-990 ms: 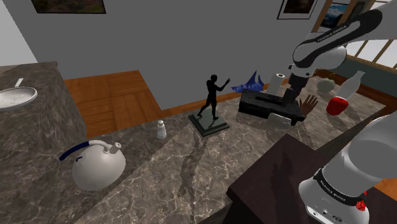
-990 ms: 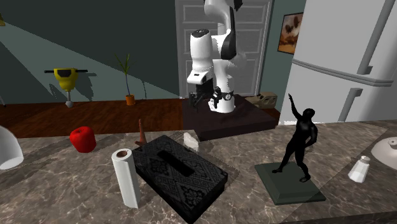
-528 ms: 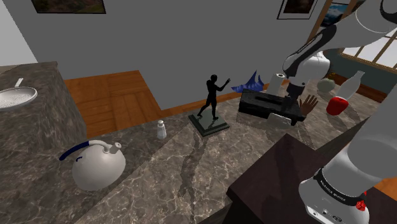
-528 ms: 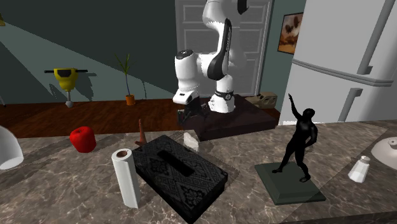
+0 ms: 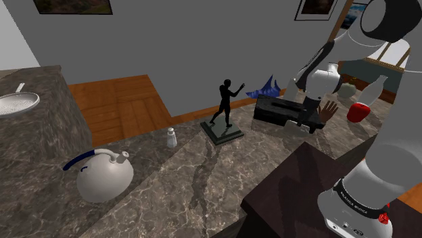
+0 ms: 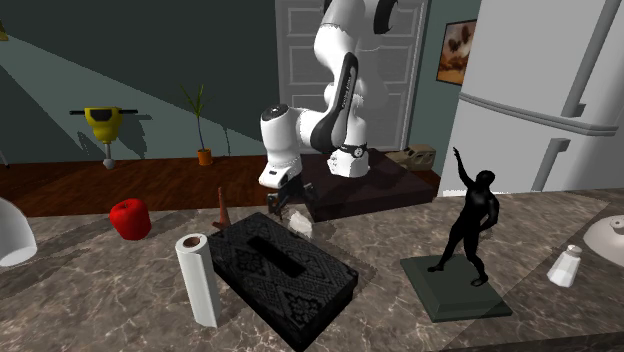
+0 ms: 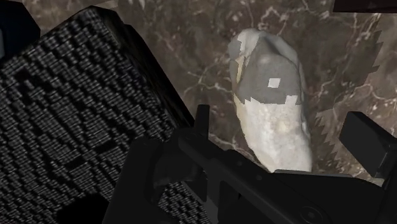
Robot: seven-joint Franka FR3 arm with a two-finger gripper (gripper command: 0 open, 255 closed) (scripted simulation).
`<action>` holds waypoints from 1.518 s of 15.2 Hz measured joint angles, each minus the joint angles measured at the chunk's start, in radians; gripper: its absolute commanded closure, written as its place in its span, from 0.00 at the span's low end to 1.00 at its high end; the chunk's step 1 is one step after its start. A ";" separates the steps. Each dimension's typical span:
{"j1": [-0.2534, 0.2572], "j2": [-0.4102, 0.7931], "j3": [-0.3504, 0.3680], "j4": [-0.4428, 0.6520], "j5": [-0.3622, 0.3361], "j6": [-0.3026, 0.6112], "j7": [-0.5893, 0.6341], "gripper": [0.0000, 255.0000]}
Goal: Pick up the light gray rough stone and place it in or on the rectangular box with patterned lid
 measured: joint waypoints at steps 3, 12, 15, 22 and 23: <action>-0.018 0.041 0.027 -0.006 0.041 0.040 -0.030 0.00; -0.024 0.053 0.036 -0.007 0.054 0.053 -0.039 1.00; -0.024 0.053 0.036 -0.007 0.054 0.053 -0.039 1.00; -0.021 0.047 0.032 -0.008 0.049 0.048 -0.035 1.00; -0.016 0.037 0.026 -0.013 0.041 0.044 -0.029 1.00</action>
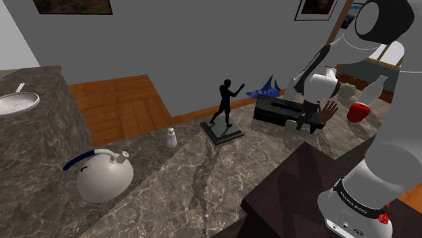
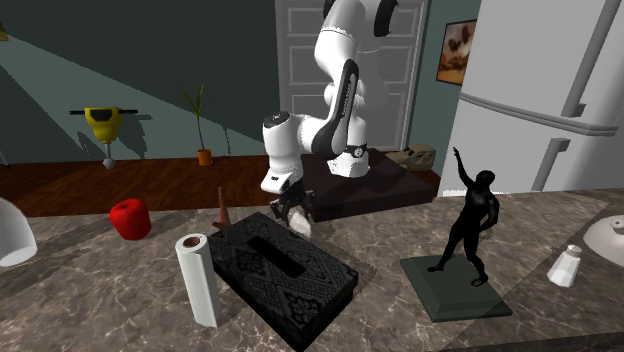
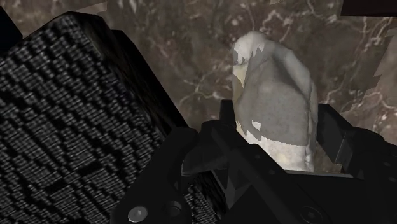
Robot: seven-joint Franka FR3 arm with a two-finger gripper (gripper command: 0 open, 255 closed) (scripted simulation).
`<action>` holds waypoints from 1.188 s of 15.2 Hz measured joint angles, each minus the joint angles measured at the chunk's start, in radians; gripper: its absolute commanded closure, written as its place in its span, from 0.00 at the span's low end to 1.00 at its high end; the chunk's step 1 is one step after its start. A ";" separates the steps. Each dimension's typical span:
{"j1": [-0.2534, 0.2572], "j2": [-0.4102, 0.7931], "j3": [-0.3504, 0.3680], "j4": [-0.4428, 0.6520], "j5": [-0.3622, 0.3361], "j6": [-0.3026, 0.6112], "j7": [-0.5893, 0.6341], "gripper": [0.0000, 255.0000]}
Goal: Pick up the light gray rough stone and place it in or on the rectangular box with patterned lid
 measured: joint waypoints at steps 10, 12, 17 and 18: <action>0.054 -0.138 -0.077 -0.013 -0.126 -0.100 0.089 1.00; 0.063 -0.163 -0.088 -0.013 -0.150 -0.120 0.107 1.00; 0.079 -0.234 -0.115 -0.007 -0.216 -0.180 0.152 1.00; 0.083 -0.249 -0.118 -0.007 -0.229 -0.191 0.164 1.00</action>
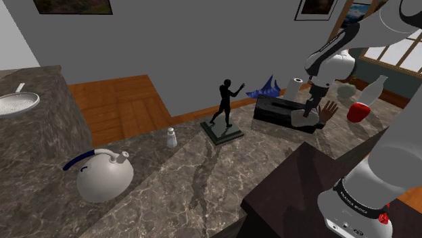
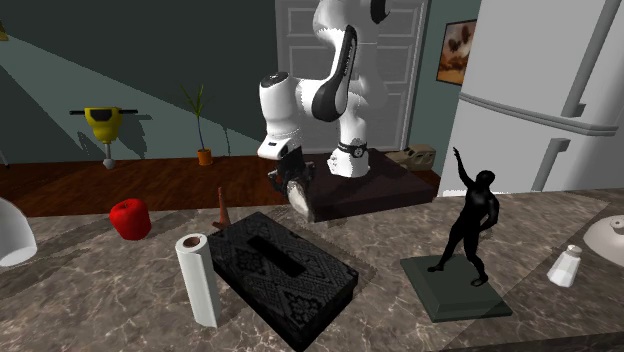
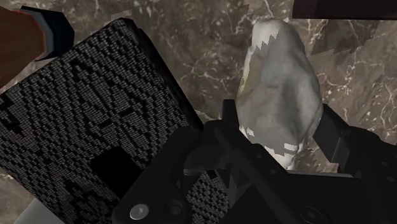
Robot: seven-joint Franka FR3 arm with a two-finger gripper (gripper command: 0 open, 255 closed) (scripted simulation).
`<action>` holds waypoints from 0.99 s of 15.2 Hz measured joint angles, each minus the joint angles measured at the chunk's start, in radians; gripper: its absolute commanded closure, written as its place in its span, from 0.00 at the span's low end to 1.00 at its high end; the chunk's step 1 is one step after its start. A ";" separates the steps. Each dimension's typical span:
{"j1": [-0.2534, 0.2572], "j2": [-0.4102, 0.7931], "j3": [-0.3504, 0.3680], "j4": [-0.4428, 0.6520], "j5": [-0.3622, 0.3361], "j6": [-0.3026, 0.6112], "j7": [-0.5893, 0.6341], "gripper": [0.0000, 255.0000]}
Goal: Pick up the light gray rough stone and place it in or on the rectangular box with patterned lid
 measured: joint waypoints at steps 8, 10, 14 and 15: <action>0.012 -0.099 -0.018 0.021 -0.085 -0.096 0.063 1.00; 0.013 -0.122 -0.019 0.029 -0.103 -0.122 0.077 1.00; 0.016 -0.136 -0.019 0.065 -0.115 -0.168 0.090 1.00; 0.014 -0.108 -0.019 0.101 -0.096 -0.184 0.077 1.00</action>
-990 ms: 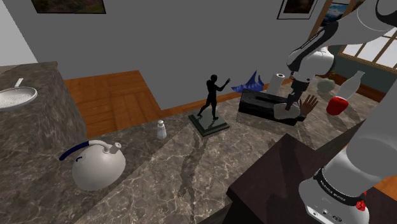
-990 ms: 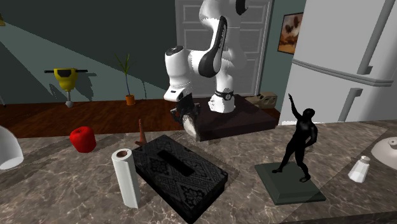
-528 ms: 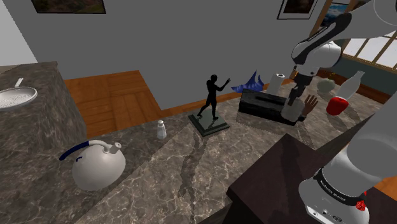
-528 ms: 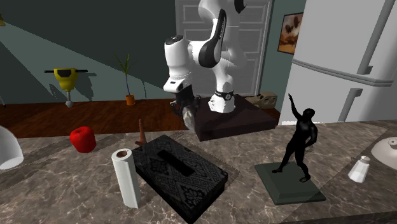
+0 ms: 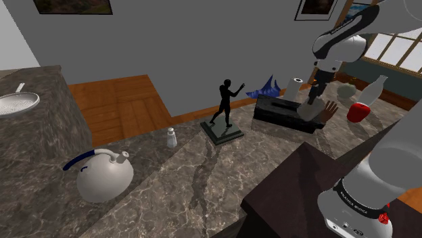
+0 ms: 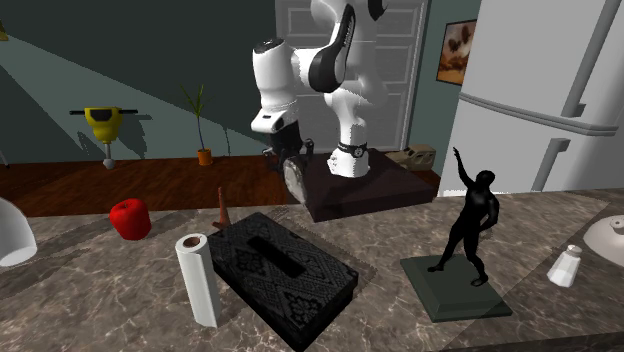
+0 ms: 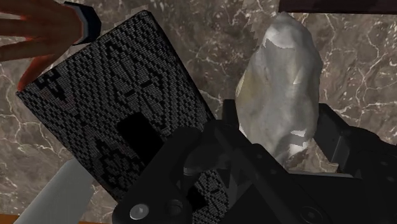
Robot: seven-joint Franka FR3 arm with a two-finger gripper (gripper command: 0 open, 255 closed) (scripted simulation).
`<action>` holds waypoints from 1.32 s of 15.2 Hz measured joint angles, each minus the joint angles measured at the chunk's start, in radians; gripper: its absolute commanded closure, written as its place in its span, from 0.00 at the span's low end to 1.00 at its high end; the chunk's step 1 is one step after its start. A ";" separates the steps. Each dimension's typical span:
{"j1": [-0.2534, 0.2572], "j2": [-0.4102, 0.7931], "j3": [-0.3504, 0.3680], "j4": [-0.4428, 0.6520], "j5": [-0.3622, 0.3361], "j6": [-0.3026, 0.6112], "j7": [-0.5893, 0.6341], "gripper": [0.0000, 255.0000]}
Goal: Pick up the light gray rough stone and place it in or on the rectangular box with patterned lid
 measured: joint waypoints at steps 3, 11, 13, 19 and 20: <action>-0.013 0.116 0.007 0.130 0.075 -0.041 -0.045 1.00; -0.110 0.436 0.066 0.589 0.232 -0.231 -0.090 1.00; -0.130 0.483 0.077 0.646 0.250 -0.247 -0.096 1.00; -0.142 0.527 0.091 0.634 0.273 -0.197 -0.111 1.00; -0.142 0.533 0.093 0.629 0.277 -0.186 -0.113 1.00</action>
